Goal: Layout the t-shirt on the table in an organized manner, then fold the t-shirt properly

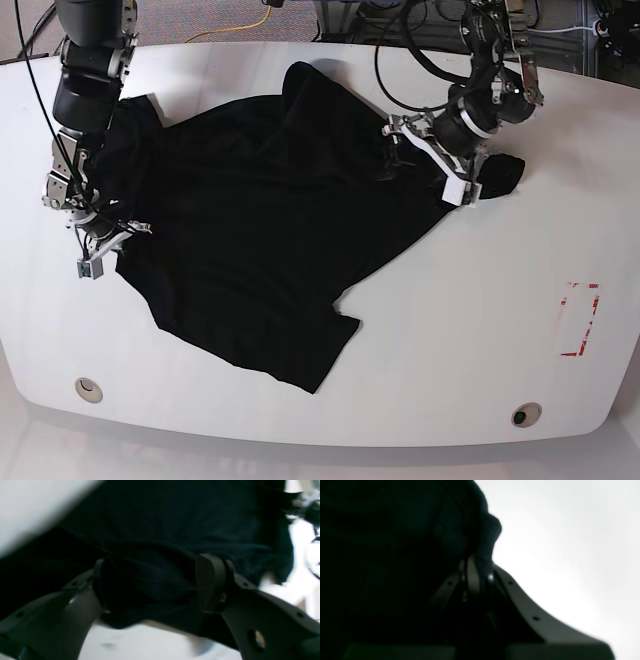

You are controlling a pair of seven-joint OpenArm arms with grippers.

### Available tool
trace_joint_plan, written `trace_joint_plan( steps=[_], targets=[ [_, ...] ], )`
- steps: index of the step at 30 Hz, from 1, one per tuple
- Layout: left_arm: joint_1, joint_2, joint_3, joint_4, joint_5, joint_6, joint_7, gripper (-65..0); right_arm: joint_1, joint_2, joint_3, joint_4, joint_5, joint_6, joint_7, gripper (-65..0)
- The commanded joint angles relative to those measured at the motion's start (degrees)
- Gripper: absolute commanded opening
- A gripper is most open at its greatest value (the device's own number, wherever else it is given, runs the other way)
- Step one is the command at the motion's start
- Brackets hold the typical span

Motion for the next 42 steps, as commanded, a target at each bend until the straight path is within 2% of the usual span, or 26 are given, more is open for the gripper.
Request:
trace_joint_plan(
  steps=[1,10,23,27,32,37,42],
  targets=[
    [0.3,1.6,-0.1,1.0,-1.0,0.0,-1.0,-22.1,1.1,1.1,0.2,0.9,0.2,0.3,0.2,-65.0],
    [2.1,2.6,-0.1,1.1,-1.3,8.3,-1.2,-22.1,1.1,1.0,0.2,0.9,0.2,0.3,0.1,-65.0],
    [4.7,1.9,0.4,4.2,-1.1,8.7,-1.2,-22.1,1.1,1.0,0.1,0.9,0.2,0.3,0.1,-65.0],
    [4.7,-1.3,1.4,4.2,-1.3,8.7,-1.2,-22.1,1.1,1.0,0.1,0.9,0.2,0.3,0.1,-65.0],
    [5.5,-2.1,1.4,4.2,-1.4,8.7,-1.2,-22.2,1.1,0.6,0.1,0.9,0.2,0.3,0.1,-65.0],
    [5.4,-5.0,1.2,4.2,-1.2,8.8,-1.3,-22.2,1.1,0.3,-2.7,0.9,0.2,0.3,0.1,-65.0],
    [4.3,-5.7,-1.2,4.2,-1.2,8.8,-1.3,-22.2,1.1,0.0,-4.2,0.9,0.3,0.3,0.1,-65.0]
  ],
)
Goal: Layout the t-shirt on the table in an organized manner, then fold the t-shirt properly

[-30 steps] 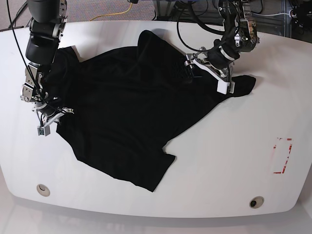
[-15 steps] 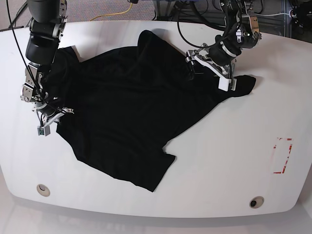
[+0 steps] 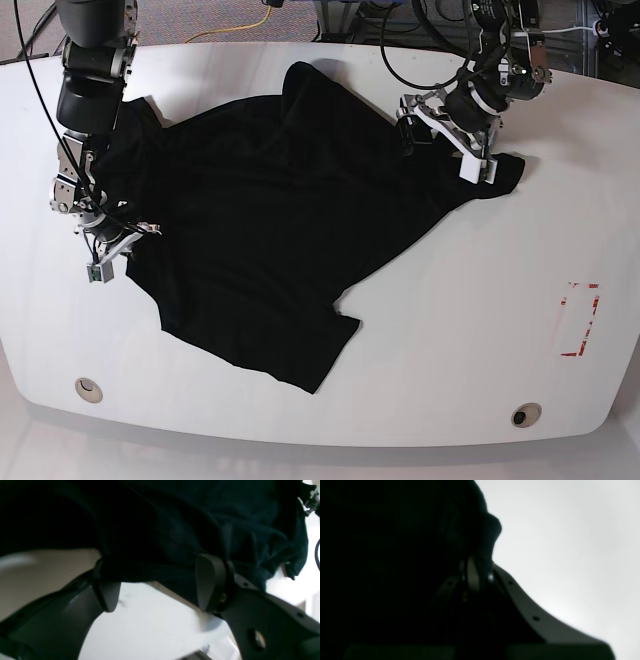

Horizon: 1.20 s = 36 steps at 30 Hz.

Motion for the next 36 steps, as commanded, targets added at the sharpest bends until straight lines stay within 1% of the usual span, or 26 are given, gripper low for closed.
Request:
trace_joint_plan(
  steps=[1,9,12,16,18,22,30,36],
  targets=[
    [-0.7,-0.4,-1.7,1.2,-0.7,-0.2,-1.2,-22.2,0.8,0.6,-0.2,0.7,-0.2,0.4,-1.0,-65.0],
    [-2.8,-1.1,-5.2,1.2,-0.7,-0.2,-1.2,-22.2,0.8,0.5,-0.3,0.7,0.0,0.4,-1.0,-65.0],
    [-2.8,-1.3,-5.5,1.2,-0.6,-0.1,-1.2,-22.2,0.8,0.5,-0.3,0.7,0.0,0.4,-1.0,-65.0],
    [-2.6,-1.0,-5.9,1.2,-0.8,1.9,-1.2,-22.2,0.8,0.5,-0.4,0.7,0.0,0.4,-1.0,-65.0],
    [-2.6,-1.1,-5.9,1.1,-0.8,2.1,-1.1,-22.2,0.9,0.5,-0.2,0.7,0.1,0.4,-1.0,-65.0],
    [-2.6,-1.0,-5.4,0.8,-0.8,2.1,-1.1,-22.2,0.9,0.5,-0.2,0.7,0.1,0.4,-1.0,-65.0],
    [-3.1,0.1,-1.9,0.1,-0.7,2.1,-1.1,-22.1,1.0,0.5,-0.2,0.7,0.1,0.4,-1.0,-65.0],
    [-4.0,2.4,-1.1,-0.8,-0.4,2.1,-1.1,-22.1,1.1,0.5,-0.2,0.7,0.1,0.4,-0.9,-65.0]
  ],
)
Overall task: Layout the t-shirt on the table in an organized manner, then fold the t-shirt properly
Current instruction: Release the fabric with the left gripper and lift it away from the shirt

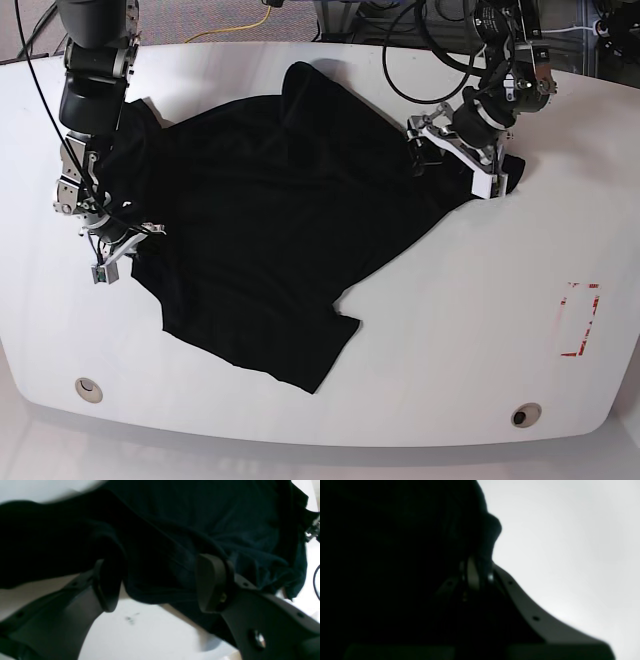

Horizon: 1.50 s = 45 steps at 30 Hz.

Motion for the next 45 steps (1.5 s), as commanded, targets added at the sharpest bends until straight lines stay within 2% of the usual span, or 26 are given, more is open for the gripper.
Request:
trace_joint_plan(
  steps=[1,21,29,37,45],
  targets=[
    [-1.2,0.3,-0.1,0.5,-0.7,-0.4,-1.1,-22.1,1.0,0.8,0.1,0.5,-0.1,0.1,-0.9,-65.0],
    [-5.7,0.4,-0.1,-7.8,-0.7,-0.3,-1.1,-22.2,1.0,0.8,0.1,0.5,-0.1,0.1,-0.9,-65.0],
    [-8.1,1.9,-0.1,-8.1,-0.7,-0.3,-1.1,-22.8,1.0,0.8,0.1,0.5,-0.1,0.1,-0.9,-65.0],
    [-10.4,3.1,-0.1,-9.4,-0.7,-0.3,-1.1,-36.7,1.0,0.8,0.1,0.5,-0.1,0.1,-0.9,-65.0],
    [-11.2,4.0,-0.1,-13.4,-0.7,-0.3,-1.1,-37.6,1.0,0.8,0.1,0.5,-0.1,0.1,-0.9,-65.0]
  ],
)
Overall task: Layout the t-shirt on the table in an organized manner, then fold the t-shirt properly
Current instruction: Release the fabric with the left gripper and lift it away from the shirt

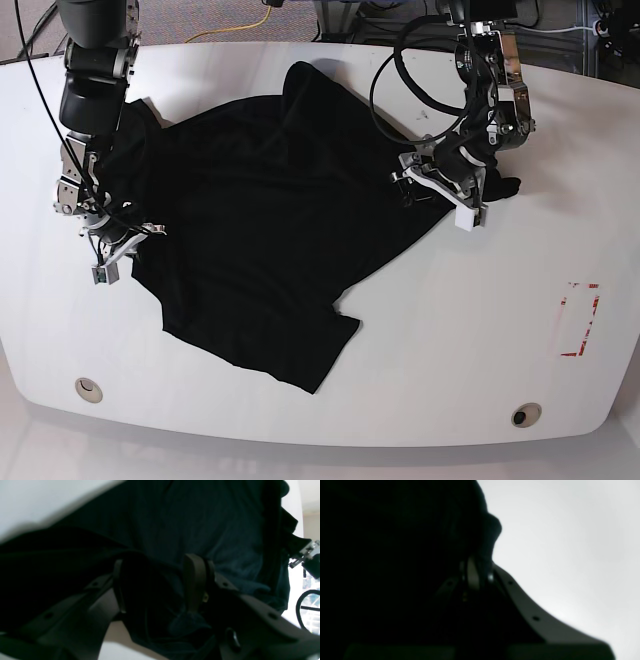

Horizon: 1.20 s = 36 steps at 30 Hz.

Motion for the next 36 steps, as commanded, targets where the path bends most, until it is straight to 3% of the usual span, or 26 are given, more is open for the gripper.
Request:
trace_joint_plan(
  steps=[1,5,8,15,29,36],
  targets=[
    [-0.5,0.1,0.1,0.2,-1.0,-0.4,-0.9,-37.6,0.9,0.8,0.1,0.5,-0.1,0.1,-0.9,-65.0],
    [-0.1,0.1,0.1,0.2,-1.0,-0.4,-0.9,-38.3,0.9,0.8,0.1,0.5,-0.1,0.1,-0.9,-65.0],
    [0.1,0.1,0.1,0.2,-1.0,-0.4,-0.9,-42.4,1.0,0.8,0.1,0.5,-0.1,0.1,-0.9,-65.0],
    [0.1,-0.1,0.1,0.2,-1.0,-0.4,-0.8,-64.9,1.0,0.8,0.1,0.5,-0.1,0.1,-0.8,-65.0],
    [0.2,-2.1,-0.1,6.7,-1.0,-0.8,3.6,-65.0,1.8,0.8,0.2,0.5,0.0,-0.3,-0.8,-65.0],
    [0.5,-6.0,-0.2,8.6,-1.1,-2.7,6.5,-65.0,2.9,-0.1,4.2,0.3,-0.2,-0.4,-1.0,-65.0]
  ],
)
